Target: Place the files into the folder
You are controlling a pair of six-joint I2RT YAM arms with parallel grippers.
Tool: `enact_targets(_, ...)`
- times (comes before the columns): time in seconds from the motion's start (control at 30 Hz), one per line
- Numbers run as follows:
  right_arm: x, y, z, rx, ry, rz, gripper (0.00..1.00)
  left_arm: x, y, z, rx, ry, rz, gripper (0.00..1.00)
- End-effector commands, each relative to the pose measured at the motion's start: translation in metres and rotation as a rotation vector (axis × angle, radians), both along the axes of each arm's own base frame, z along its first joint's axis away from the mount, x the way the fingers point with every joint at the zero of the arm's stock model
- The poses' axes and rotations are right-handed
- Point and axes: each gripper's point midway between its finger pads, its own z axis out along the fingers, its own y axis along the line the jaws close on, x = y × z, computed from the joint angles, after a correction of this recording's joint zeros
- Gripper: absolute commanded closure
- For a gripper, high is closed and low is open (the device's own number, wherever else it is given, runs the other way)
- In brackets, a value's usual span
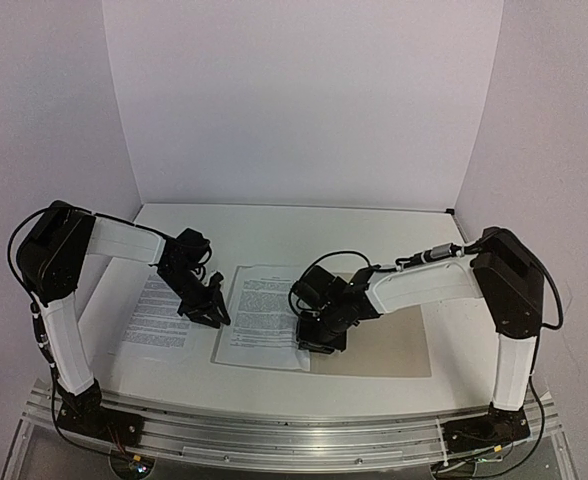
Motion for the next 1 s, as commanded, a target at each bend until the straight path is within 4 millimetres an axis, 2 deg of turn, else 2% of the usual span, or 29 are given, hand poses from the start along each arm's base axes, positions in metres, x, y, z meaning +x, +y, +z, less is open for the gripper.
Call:
enact_targets(0.0,-0.012,0.000,-0.003,-0.003,0.035,0.001,0.80,-0.010,0.008,-0.017,0.048,0.040,-0.001,0.72)
enact_targets(0.23,-0.005,-0.002,0.002,-0.017,-0.007,0.001,0.76,-0.010,0.008,-0.017,0.052,0.039,-0.001,0.73)
enact_targets(0.4,0.002,-0.019,0.010,-0.103,-0.058,-0.015,0.69,-0.010,0.010,-0.016,0.061,0.035,0.003,0.73)
enact_targets(0.5,0.006,-0.016,0.017,-0.114,-0.072,0.008,0.67,-0.010,0.010,-0.016,0.059,0.034,0.003,0.73)
enact_targets(0.57,0.010,-0.012,0.025,-0.120,-0.087,0.027,0.66,-0.009,0.009,-0.015,0.059,0.031,0.002,0.73)
enact_targets(0.7,0.027,-0.002,0.057,-0.105,-0.166,0.034,0.65,0.000,0.006,-0.005,0.051,-0.008,-0.004,0.73)
enact_targets(0.77,0.035,0.000,0.067,-0.092,-0.195,0.027,0.68,0.008,0.003,0.004,0.042,-0.041,-0.012,0.73)
enact_targets(0.8,0.038,0.002,0.068,-0.084,-0.195,0.027,0.73,0.012,0.001,0.009,0.037,-0.056,-0.016,0.73)
enact_targets(0.97,0.036,0.016,0.043,-0.072,-0.132,0.066,0.92,0.024,-0.006,0.034,0.003,-0.119,-0.030,0.73)
